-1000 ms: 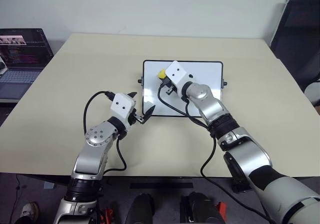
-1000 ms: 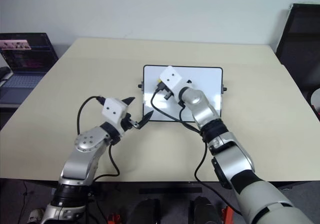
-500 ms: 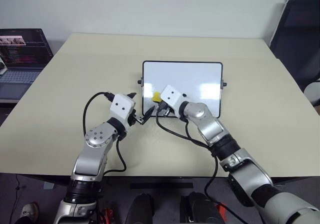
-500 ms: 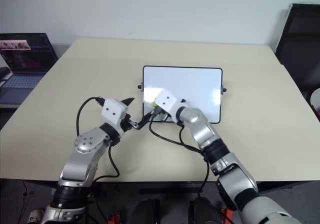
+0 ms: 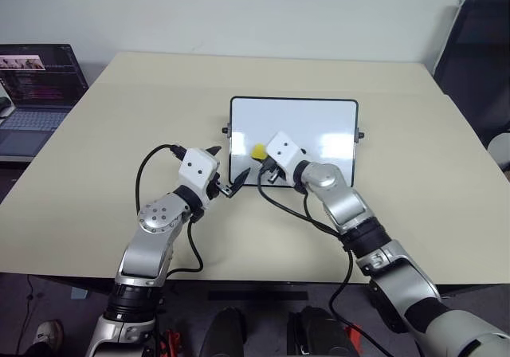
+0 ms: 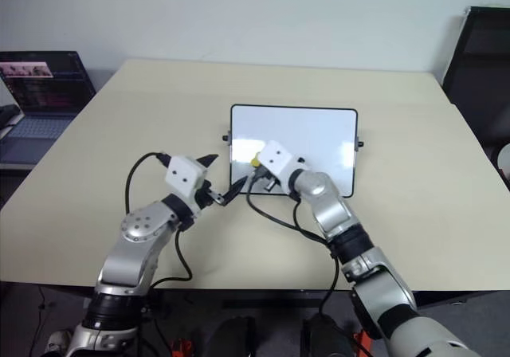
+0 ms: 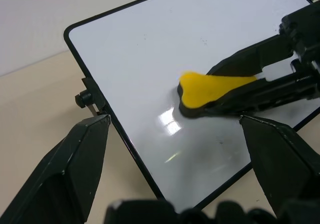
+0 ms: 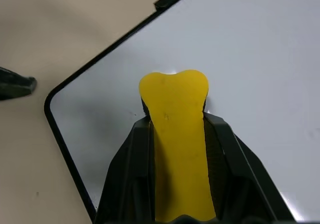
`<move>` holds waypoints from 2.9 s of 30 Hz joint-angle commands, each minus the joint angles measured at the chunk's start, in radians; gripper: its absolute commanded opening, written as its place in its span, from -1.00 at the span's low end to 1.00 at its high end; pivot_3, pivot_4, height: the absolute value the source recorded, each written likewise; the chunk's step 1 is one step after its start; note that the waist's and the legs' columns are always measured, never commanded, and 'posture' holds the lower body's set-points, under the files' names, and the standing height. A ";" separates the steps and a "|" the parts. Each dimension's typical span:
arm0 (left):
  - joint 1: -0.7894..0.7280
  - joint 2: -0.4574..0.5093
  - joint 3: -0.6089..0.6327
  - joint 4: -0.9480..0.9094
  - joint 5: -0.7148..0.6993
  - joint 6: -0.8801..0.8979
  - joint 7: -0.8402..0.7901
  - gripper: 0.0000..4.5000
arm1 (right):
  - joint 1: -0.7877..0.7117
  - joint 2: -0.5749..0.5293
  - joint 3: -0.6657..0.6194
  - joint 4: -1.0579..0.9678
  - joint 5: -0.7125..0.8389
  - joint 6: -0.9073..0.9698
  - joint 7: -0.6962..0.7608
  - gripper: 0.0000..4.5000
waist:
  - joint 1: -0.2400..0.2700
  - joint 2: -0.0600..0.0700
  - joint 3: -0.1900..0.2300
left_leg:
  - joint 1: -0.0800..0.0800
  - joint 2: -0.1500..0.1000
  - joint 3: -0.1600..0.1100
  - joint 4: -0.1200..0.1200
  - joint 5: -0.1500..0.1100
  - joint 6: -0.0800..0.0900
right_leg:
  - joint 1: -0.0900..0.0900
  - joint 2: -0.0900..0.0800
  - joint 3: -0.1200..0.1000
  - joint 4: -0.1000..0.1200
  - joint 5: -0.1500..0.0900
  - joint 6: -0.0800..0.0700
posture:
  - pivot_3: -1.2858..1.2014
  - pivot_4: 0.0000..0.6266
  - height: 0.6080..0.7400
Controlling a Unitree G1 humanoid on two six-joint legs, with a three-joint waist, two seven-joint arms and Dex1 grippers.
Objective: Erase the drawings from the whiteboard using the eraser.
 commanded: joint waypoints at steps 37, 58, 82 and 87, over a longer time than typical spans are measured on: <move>-0.220 -0.072 -0.152 0.199 -0.095 -0.160 -0.349 1.00 | 0.409 -0.190 -0.431 -0.795 0.025 0.553 -0.238 -0.57 | 0.001 0.000 0.000 | -0.004 -0.001 0.002 0.000 0.000 0.000 | -0.001 0.001 -0.002 -0.002 -0.003 0.005 | 0.03 -0.52 1.00; -0.253 -0.073 -0.219 0.241 -0.083 -0.236 -0.496 1.00 | 0.281 -0.240 -0.582 -0.495 0.145 0.649 -0.281 -0.57 | -0.001 0.000 0.000 | -0.004 -0.002 0.003 0.001 0.000 0.000 | -0.002 0.002 -0.001 -0.001 -0.003 0.005 | 0.03 -0.52 1.00; -0.237 -0.052 -0.212 0.213 -0.084 -0.218 -0.473 1.00 | 0.251 -0.244 -0.586 -0.398 0.216 0.663 -0.336 -0.57 | -0.001 0.000 0.000 | -0.004 -0.002 0.003 0.001 0.000 0.000 | -0.002 0.002 -0.001 -0.001 -0.003 0.005 | 0.03 -0.52 1.00; -0.235 -0.049 -0.209 0.210 -0.083 -0.216 -0.470 1.00 | 0.246 -0.245 -0.583 -0.383 0.221 0.657 -0.343 -0.41 | -0.001 0.000 0.000 | -0.004 -0.002 0.003 0.001 0.000 0.000 | -0.002 0.002 -0.001 -0.001 -0.003 0.005 | 0.03 -0.52 1.00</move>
